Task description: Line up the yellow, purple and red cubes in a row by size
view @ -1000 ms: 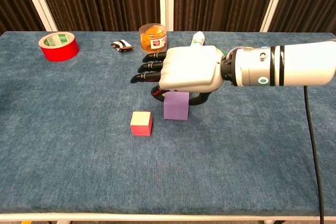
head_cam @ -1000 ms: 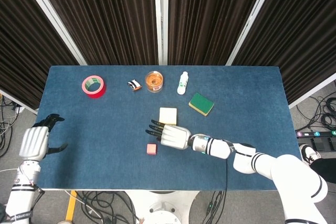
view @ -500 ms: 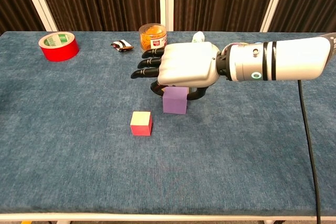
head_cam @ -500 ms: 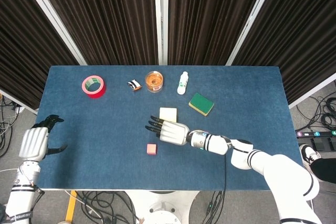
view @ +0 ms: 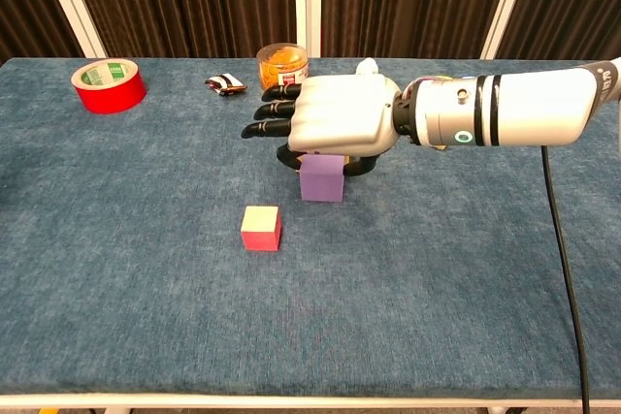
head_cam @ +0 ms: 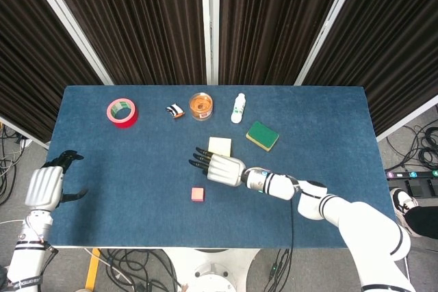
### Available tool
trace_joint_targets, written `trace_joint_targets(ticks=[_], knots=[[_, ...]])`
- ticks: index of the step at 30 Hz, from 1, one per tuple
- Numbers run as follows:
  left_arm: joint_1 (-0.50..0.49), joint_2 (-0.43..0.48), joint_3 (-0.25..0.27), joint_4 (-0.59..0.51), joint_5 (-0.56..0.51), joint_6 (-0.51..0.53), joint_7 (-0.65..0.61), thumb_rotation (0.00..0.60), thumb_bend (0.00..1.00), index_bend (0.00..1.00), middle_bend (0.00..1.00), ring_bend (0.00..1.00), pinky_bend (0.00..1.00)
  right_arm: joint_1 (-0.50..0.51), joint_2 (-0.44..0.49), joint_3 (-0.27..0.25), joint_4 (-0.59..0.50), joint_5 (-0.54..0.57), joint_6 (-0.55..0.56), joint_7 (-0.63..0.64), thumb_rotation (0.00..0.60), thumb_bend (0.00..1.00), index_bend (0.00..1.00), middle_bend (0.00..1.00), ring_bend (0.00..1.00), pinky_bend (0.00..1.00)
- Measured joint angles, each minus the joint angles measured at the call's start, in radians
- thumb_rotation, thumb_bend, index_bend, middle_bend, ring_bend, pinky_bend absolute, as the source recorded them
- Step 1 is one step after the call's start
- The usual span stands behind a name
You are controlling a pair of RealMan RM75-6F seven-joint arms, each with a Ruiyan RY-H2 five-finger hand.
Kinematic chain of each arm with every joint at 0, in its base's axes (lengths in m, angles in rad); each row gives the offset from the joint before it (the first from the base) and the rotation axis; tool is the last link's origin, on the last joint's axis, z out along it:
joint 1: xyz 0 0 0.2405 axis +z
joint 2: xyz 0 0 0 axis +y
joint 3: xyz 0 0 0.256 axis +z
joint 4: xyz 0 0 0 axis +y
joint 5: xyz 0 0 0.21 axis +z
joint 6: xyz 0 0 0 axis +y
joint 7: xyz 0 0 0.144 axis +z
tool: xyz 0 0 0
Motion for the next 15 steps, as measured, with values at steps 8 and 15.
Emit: trace_joint_targets(ticks=[8, 15], knots=[[0.008, -0.002, -0.006, -0.002, 0.004, 0.008, 0.006, 0.600, 0.09, 0.34, 0.31, 0.34, 0.36, -0.005, 0.019, 0.007, -0.041, 0.023, 0.000, -0.042, 0.600, 0.11, 0.13, 0.00, 0.00, 0.00], [0.015, 0.006, -0.009, -0.017, 0.009, 0.018, 0.018, 0.600, 0.09, 0.34, 0.31, 0.34, 0.36, -0.016, 0.076, 0.022, -0.136, 0.035, 0.041, -0.063, 0.600, 0.10, 0.10, 0.00, 0.00, 0.00]])
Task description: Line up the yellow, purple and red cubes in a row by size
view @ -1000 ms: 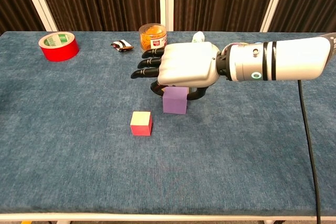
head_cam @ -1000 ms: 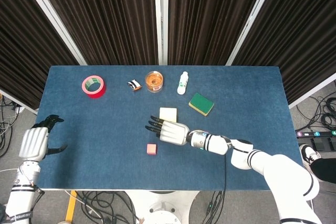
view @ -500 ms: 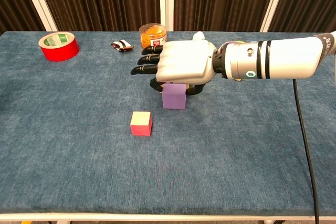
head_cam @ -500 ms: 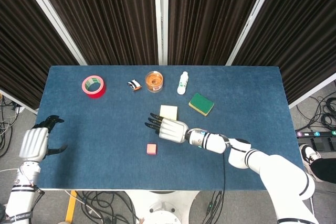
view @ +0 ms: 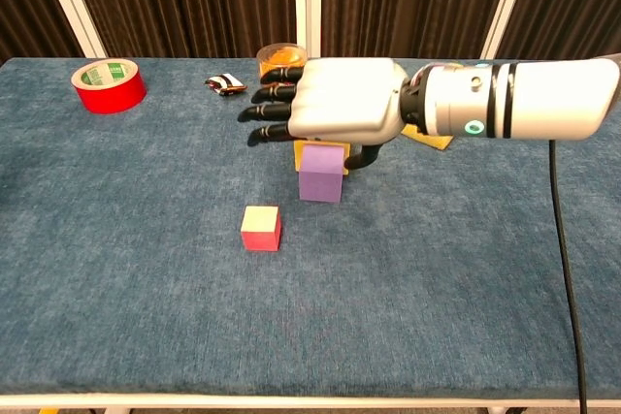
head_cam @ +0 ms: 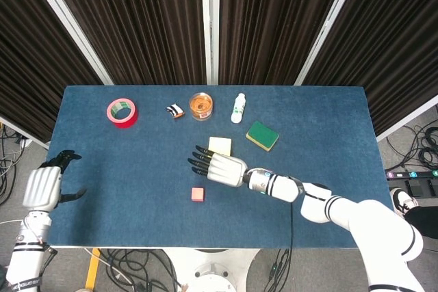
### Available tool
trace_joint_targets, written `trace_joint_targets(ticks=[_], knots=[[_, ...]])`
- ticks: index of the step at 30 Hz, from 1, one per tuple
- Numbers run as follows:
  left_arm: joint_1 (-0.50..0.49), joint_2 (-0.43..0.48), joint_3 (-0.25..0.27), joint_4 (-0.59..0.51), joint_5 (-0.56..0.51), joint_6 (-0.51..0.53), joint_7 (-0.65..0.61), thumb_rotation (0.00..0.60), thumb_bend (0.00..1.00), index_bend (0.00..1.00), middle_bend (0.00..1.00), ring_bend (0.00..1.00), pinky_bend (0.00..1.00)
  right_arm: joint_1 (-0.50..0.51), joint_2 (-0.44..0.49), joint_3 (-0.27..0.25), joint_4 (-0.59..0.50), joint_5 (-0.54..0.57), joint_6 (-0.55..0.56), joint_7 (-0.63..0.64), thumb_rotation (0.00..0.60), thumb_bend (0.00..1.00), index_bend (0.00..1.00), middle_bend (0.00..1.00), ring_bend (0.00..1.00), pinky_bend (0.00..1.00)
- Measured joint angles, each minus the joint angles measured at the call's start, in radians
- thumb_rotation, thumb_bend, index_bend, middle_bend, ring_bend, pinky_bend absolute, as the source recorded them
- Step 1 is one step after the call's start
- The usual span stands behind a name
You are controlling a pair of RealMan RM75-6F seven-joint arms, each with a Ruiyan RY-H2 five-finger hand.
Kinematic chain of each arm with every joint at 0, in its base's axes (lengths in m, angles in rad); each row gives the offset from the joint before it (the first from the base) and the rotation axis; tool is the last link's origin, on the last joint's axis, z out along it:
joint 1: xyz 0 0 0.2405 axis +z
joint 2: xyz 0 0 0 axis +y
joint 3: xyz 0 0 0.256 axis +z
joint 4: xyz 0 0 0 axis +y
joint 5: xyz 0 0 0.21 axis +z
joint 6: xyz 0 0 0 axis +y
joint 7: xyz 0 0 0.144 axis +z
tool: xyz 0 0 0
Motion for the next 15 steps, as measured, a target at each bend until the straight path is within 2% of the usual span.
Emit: trace_joint_targets(ticks=[5, 10, 15], knots=[[0.005, 0.008, -0.006, -0.011, -0.005, 0.004, 0.007, 0.600, 0.09, 0.34, 0.31, 0.34, 0.36, -0.005, 0.059, 0.008, -0.115, 0.005, 0.032, 0.024, 0.600, 0.10, 0.11, 0.00, 0.00, 0.00], [0.004, 0.010, -0.011, -0.016, -0.016, -0.004, 0.010, 0.600, 0.09, 0.34, 0.31, 0.34, 0.36, 0.004, 0.090, 0.007, -0.218, 0.015, 0.025, 0.128, 0.600, 0.10, 0.16, 0.00, 0.00, 0.00], [0.007, 0.010, -0.012, -0.015, -0.023, -0.008, 0.009, 0.600, 0.09, 0.34, 0.31, 0.34, 0.36, 0.027, 0.071, -0.002, -0.233, 0.016, -0.032, 0.160, 0.600, 0.10, 0.18, 0.00, 0.00, 0.00]])
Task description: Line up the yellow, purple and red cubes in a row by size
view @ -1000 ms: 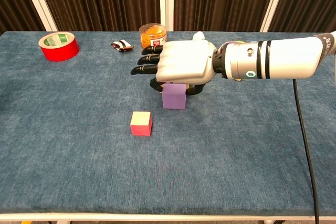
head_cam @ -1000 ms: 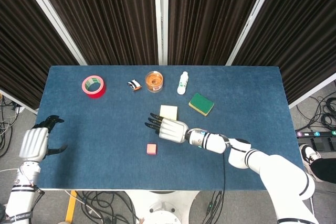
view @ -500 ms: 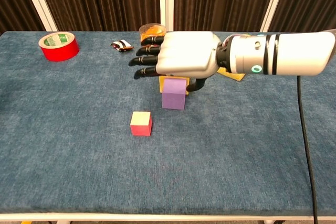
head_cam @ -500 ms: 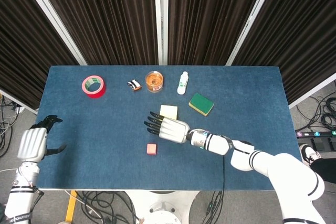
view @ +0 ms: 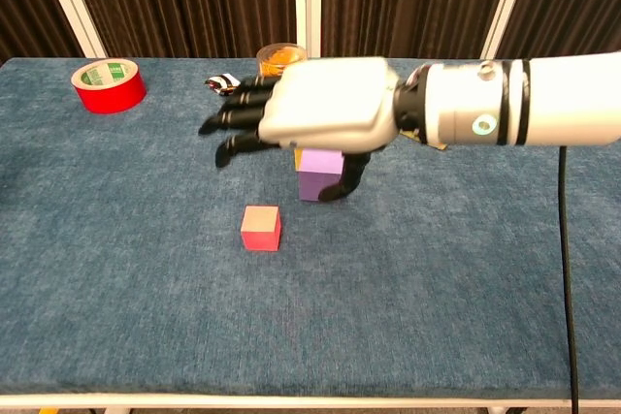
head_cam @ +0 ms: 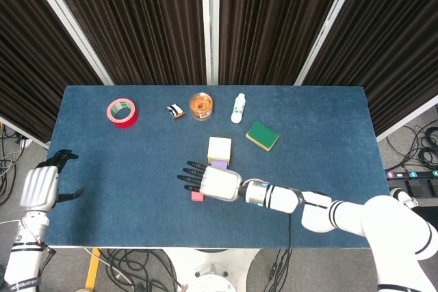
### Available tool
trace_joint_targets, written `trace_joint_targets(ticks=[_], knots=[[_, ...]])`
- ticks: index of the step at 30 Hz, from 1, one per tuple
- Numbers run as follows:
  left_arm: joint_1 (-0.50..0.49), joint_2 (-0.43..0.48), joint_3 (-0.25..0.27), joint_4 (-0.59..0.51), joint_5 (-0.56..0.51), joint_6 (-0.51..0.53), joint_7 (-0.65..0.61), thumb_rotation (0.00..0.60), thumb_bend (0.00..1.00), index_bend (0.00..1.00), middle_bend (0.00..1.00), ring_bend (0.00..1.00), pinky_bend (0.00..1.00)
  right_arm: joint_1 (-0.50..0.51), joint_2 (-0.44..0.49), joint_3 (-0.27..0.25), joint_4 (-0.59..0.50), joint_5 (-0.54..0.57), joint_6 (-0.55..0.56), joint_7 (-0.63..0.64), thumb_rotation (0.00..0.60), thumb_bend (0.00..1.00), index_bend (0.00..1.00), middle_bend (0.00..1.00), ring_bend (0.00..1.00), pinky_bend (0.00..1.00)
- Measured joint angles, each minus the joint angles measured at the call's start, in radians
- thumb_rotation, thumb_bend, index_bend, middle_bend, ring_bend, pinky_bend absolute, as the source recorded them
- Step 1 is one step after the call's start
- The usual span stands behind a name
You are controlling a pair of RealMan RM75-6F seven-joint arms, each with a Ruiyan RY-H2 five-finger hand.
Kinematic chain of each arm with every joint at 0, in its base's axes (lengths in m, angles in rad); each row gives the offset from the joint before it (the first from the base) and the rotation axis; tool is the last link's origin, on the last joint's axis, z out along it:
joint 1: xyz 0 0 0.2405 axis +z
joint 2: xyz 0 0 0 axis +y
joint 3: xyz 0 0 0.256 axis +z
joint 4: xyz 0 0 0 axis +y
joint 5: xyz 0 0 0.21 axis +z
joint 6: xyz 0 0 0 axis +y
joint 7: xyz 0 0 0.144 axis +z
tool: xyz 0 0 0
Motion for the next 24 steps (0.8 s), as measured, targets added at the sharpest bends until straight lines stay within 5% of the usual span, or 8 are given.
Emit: trace_joint_targets(ticks=[24], knots=[[0.023, -0.001, 0.004, 0.025, 0.000, -0.006, -0.046, 0.600, 0.08, 0.34, 0.30, 0.34, 0.36, 0.056, -0.167, 0.002, 0.158, 0.018, -0.104, 0.001, 0.600, 0.22, 0.29, 0.00, 0.00, 0.00]])
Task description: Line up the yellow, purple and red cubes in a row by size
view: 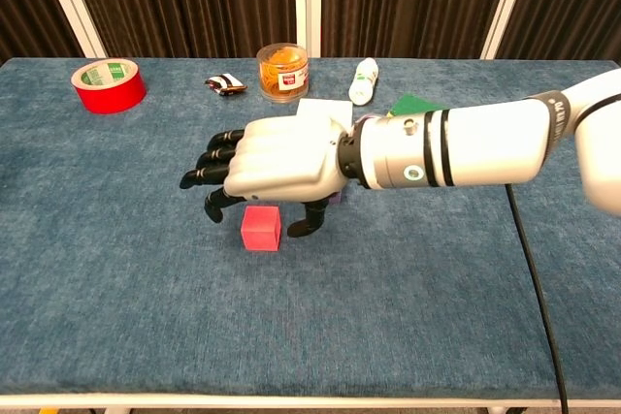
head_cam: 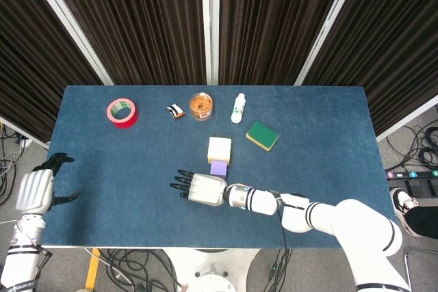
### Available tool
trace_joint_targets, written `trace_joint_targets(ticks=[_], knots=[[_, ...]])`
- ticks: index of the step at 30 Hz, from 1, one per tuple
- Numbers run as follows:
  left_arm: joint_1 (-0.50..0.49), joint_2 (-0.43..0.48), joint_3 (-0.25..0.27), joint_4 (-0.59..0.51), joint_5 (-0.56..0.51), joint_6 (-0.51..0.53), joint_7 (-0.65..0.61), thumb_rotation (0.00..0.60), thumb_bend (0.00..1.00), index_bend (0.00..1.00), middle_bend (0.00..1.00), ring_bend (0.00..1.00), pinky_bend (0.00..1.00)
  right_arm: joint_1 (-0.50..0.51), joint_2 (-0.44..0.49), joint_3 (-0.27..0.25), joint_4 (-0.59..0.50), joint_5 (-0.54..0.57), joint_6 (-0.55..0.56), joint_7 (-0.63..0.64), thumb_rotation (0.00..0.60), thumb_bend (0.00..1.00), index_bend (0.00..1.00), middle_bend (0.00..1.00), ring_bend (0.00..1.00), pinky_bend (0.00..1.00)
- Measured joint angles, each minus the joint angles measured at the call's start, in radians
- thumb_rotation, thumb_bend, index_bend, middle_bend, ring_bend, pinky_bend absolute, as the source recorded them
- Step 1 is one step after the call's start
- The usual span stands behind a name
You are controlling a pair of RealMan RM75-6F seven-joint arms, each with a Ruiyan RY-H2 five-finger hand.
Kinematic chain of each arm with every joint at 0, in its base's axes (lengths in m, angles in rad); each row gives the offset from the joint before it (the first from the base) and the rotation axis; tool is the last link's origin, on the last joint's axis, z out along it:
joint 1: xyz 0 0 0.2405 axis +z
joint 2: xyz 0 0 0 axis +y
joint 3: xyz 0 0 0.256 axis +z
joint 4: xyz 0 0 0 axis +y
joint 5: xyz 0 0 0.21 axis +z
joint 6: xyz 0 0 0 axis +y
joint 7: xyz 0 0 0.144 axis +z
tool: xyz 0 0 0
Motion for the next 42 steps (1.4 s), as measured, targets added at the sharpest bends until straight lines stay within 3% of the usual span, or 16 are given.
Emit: trace_joint_targets(ticks=[12, 19, 32, 42], knots=[[0.005, -0.001, -0.002, 0.005, 0.000, -0.002, -0.007, 0.600, 0.08, 0.34, 0.30, 0.34, 0.36, 0.018, -0.036, -0.012, 0.056, 0.002, -0.017, 0.018, 0.600, 0.25, 0.41, 0.02, 0.00, 0.00], [0.008, -0.001, -0.002, 0.004, 0.003, 0.000, -0.007, 0.600, 0.08, 0.34, 0.30, 0.34, 0.36, 0.013, -0.041, -0.017, 0.065, 0.004, -0.004, 0.015, 0.600, 0.28, 0.55, 0.06, 0.00, 0.00], [0.009, 0.005, -0.005, -0.010, 0.008, -0.001, -0.001, 0.600, 0.07, 0.34, 0.30, 0.34, 0.36, -0.042, 0.064, -0.009, -0.009, 0.041, 0.037, -0.066, 0.600, 0.28, 0.55, 0.06, 0.00, 0.00], [0.008, 0.007, -0.006, -0.015, 0.006, -0.004, 0.004, 0.600, 0.07, 0.34, 0.30, 0.34, 0.36, -0.064, 0.053, -0.026, 0.022, 0.042, 0.020, -0.108, 0.600, 0.27, 0.55, 0.06, 0.00, 0.00]])
